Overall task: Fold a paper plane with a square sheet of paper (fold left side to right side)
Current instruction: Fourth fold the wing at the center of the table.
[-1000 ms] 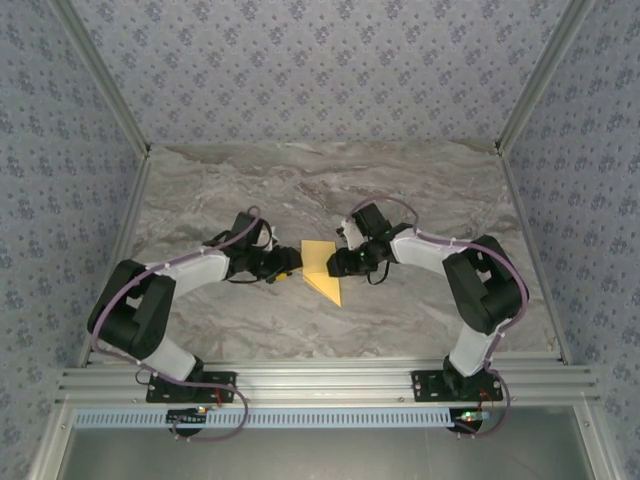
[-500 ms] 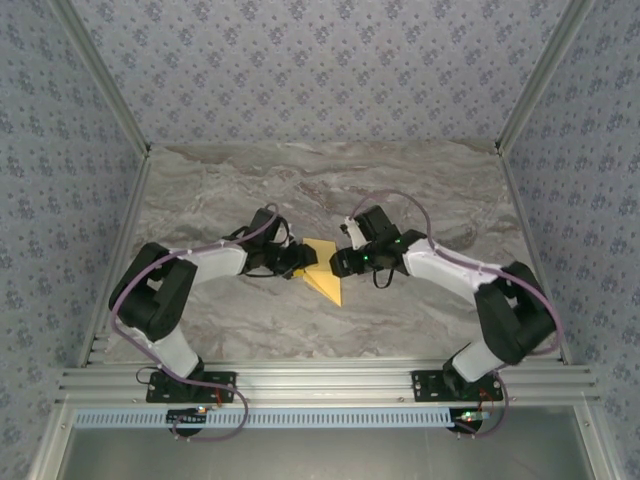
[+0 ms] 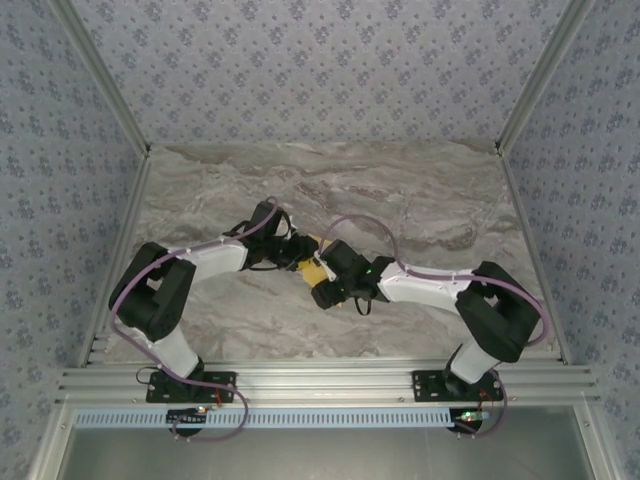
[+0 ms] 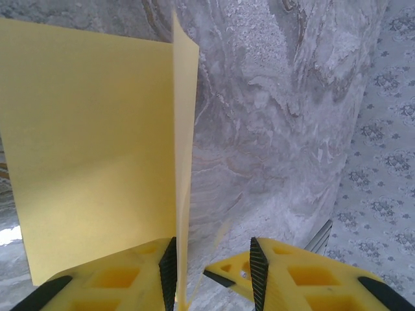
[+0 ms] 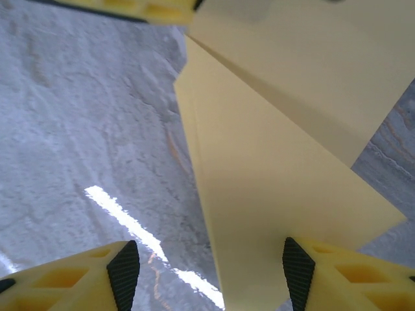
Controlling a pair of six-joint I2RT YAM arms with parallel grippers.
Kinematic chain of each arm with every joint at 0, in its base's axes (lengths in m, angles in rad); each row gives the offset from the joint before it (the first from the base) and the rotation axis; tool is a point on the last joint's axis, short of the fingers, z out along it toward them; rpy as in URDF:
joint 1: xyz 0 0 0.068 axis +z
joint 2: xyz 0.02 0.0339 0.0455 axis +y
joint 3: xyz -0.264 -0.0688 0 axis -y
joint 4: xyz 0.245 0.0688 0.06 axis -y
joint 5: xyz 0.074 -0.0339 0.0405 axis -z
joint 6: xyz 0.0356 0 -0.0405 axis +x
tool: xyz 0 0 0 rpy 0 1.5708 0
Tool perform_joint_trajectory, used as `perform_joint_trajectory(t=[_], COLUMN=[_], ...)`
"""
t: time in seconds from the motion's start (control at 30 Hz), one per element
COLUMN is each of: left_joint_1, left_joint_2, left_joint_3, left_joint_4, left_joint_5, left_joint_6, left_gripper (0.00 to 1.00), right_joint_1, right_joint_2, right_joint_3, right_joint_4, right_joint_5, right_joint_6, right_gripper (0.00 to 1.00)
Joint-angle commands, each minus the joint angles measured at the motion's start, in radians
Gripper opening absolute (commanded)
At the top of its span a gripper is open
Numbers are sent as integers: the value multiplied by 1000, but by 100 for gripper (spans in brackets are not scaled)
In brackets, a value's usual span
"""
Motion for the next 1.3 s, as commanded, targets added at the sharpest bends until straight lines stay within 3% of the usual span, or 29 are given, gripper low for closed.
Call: perform_joint_trajectory(t=[0.0, 0.27, 0.67, 0.83, 1.03, 1.27], left_joint_1=[-8, -7, -3, 14, 53, 94], left_joint_2=[-13, -10, -36, -76, -170, -256], left_joint_3=[29, 40, 56, 45, 13, -65], left_joint_4=[-19, -35, -94, -122, -199, -247], left_joint_5=[19, 17, -1, -11, -34, -50], left_joint_6=[-11, -1, 33, 45, 81, 100], left_gripper=[36, 36, 37, 42, 51, 53], right_joint_1=[11, 26, 23, 17, 0, -46], right_joint_2=[29, 70, 85, 79, 70, 40], right_joint_3=[40, 51, 48, 35, -4, -65], right_joint_4=[1, -8, -15, -2, 42, 123], right_joint_5=[66, 104, 106, 74, 17, -101], right_joint_6=[8, 11, 30, 46, 79, 125], right_gripper=[62, 56, 30, 20, 14, 11])
